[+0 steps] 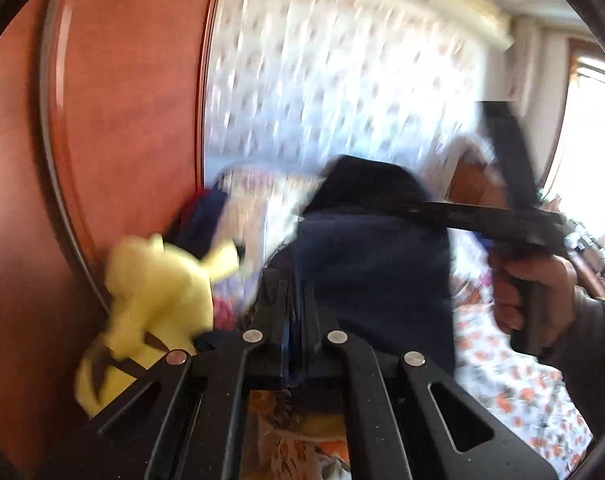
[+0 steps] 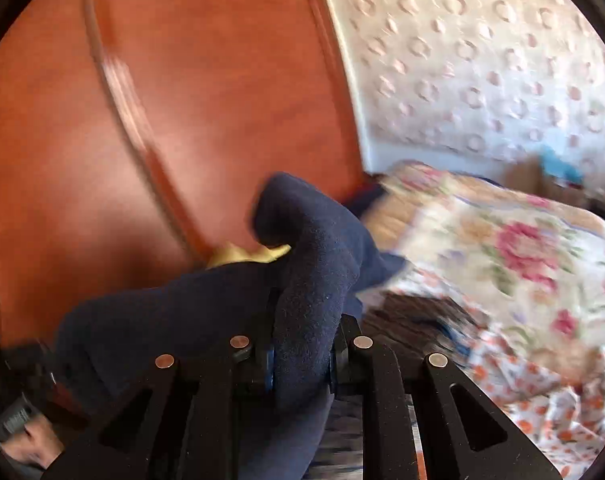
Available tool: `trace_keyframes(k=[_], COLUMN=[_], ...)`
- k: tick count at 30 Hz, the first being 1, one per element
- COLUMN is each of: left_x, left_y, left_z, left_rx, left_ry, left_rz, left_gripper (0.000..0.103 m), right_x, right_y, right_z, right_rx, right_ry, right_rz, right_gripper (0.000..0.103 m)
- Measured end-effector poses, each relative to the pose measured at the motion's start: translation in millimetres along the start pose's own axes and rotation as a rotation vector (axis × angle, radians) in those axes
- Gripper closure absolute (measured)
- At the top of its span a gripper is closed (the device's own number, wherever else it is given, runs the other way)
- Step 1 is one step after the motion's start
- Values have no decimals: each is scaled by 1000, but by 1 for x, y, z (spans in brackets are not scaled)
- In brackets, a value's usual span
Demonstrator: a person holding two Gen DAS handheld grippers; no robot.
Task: Fold small clothes
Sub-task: 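Lower the folded shirt onto the clothes stack and open both grippers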
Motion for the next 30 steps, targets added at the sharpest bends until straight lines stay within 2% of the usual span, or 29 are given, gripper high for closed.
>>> trace_keyframes(k=[1,3,5,7,8,10,13,16,18,20,22,24,30], left_x=[-5,-11,-17,-15,-18,-24,-29,-30,-29,-31,-34,-39,-68], left_y=[-8,-18,-24,-21,-24,-24,-26,-23,-19,-14,-9,-5,-3], left_z=[14,25,26,36,40,49,44,42,36,24,11,-4,-60], left_rx=[31,36,35,44,62,98,76,63,47,10,-25,-63,-151], left_ry=[-9,-21,-14,-2,0,6,37,88,96,104,116,119,91], left_rz=[1,4,15,21,25,36,59,76,77,90,105,116,133], left_gripper=[99,99,99,99,99,96,94,82,64,51,43,25,20], right_x=[-14,-33,-43,-46,-53,-40,-13,5,13,19,24,18,18], right_y=[-6,-15,-12,-3,3,5,15,13,9,0,-13,-29,-76], right_z=[5,6,18,31,36,28,22,18,10,-3,-22,-40,-107], right_rx=[3,2,20,55,64,52,-9,-41,-61,-72,-84,-99,-141], right_ry=[-2,-12,-13,-35,-54,-116,-223,-214,-200,-175,-165,-158,-177], right_rz=[31,40,36,55,45,-3,-100,-126,-116,-116,-115,-107,-91], right_gripper=[85,85,79,59,56,43,42,42,42,42,41,41,41])
Point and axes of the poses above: each gripper's, at about its wrist camera, not at the fingertips, and z roughly the way its jaws point, x to its left, y to its top, the point moved 4 cm from there along z, roughly the way its jaws point, and after that the axes turned 15 degrees about y, right-handed, at the moved point
